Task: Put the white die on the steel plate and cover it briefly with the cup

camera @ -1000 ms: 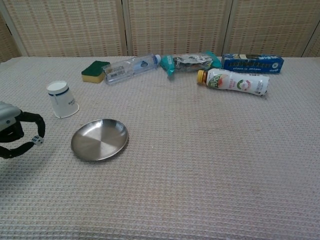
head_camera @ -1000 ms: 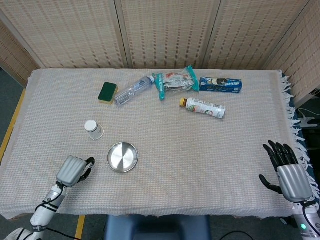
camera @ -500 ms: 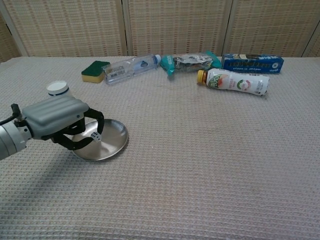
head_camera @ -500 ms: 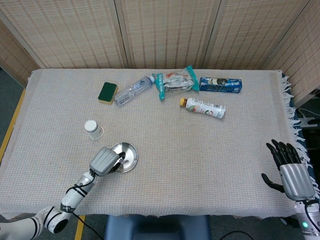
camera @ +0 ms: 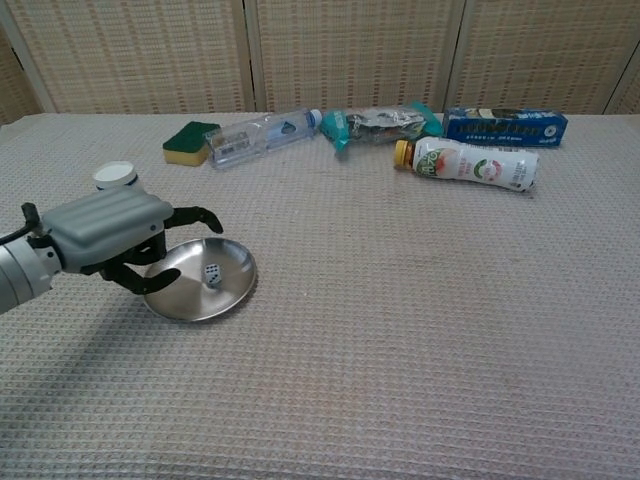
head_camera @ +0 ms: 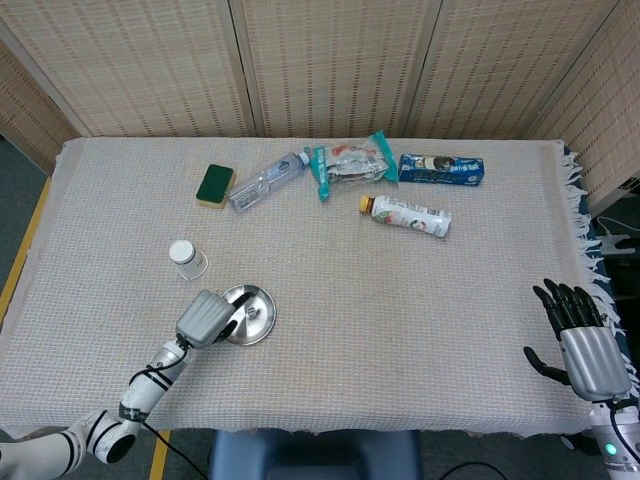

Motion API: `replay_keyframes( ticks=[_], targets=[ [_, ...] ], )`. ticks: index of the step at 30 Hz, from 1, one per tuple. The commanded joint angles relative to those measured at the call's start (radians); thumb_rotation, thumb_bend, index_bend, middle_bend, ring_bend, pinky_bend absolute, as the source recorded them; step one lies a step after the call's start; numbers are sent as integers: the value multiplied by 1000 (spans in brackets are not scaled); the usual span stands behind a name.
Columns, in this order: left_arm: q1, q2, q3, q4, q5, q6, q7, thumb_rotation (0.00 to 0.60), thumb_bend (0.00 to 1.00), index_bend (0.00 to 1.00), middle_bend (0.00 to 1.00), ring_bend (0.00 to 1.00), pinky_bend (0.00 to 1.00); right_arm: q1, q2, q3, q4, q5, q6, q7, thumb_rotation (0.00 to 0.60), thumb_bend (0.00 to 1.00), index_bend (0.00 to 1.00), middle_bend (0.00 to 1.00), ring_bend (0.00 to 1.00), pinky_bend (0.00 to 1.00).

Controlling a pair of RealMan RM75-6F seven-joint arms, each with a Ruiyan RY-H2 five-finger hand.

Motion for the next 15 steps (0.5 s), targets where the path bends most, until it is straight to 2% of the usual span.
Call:
replay_keyframes(
  ticks=[1, 3, 4, 5, 7, 10, 15],
  targets=[
    [28, 68, -19, -41, 14, 100, -64, 600, 416, 116, 709, 724, 827, 0, 0, -1, -1, -1, -1, 1, 534, 191, 0, 0, 0, 0],
    [40, 98, -54, -46, -41, 106, -33, 600, 399, 45, 465, 530, 736, 0, 1, -2, -1, -3, -1, 1, 534, 191, 0, 0, 0, 0],
    [44, 118, -72, -64, -83, 90, -13, 600, 393, 16, 296, 386, 663, 0, 1, -3, -1, -4, -1, 2, 534, 191, 0, 0, 0, 0],
    [46, 149, -93, -98, -132, 70, 8, 600, 389, 3, 180, 274, 600, 0, 1, -3, -2, -6, -1, 2, 535, 191, 0, 0, 0, 0],
    [44, 186, -116, -141, -176, 48, 2, 600, 386, 0, 46, 87, 477, 1, 1, -4, -1, -7, -2, 1, 535, 191, 0, 0, 0, 0],
    [32, 203, -135, -135, -198, 35, -20, 600, 381, 0, 19, 6, 438, 3, -2, -6, -3, -8, -8, -6, 535, 191, 0, 0, 0, 0],
    [-10, 163, -153, -27, -253, -30, -14, 600, 381, 0, 22, 0, 418, 5, -6, -9, -7, -11, -12, -18, 536, 191, 0, 0, 0, 0]
  ],
)
